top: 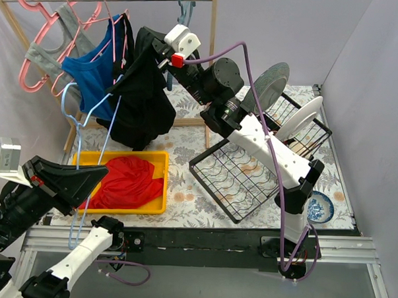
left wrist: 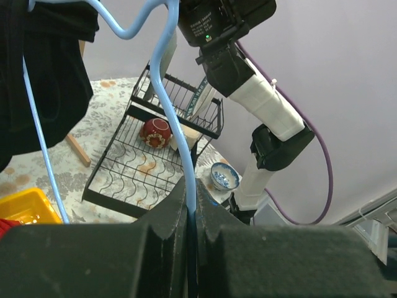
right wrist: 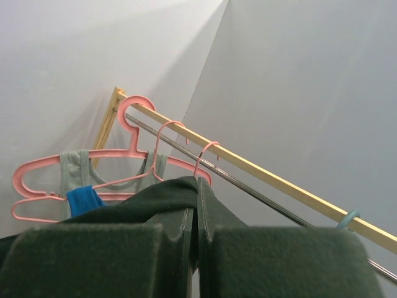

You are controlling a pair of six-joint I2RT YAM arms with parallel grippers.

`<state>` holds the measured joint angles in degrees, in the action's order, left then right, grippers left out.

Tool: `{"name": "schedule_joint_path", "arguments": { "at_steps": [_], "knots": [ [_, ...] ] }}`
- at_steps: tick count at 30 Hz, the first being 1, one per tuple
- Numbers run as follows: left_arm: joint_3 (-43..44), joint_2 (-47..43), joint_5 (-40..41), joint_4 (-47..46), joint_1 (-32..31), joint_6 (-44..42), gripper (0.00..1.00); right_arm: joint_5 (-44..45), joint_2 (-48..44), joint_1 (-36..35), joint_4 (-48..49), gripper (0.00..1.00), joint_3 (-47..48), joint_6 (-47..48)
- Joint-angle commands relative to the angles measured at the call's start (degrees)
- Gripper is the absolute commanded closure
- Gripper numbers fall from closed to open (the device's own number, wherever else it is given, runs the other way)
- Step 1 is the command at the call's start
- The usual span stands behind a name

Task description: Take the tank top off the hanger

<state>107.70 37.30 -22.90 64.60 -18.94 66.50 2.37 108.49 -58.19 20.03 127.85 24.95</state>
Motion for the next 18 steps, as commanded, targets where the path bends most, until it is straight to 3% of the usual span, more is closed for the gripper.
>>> {"name": "schedule_joint_path", "arguments": {
  "at_steps": [1, 9, 18],
  "knots": [
    [2.0, 2.1, -1.5, 5.1, -1.1, 0.6, 1.00, 0.7, 0.2, 1.5, 9.5, 0.99, 5.3, -1.8],
    [2.8, 2.1, -8.7, 4.8, -2.8, 0.5, 1.00, -0.4, 0.8, 2.4, 12.0, 0.99, 4.5, 0.4],
    [6.0, 1.3, -6.8, 5.4, -5.6, -0.2, 1.00, 0.1, 1.5, 3.4, 8.7, 0.99, 3.4, 0.8]
  ]
}}
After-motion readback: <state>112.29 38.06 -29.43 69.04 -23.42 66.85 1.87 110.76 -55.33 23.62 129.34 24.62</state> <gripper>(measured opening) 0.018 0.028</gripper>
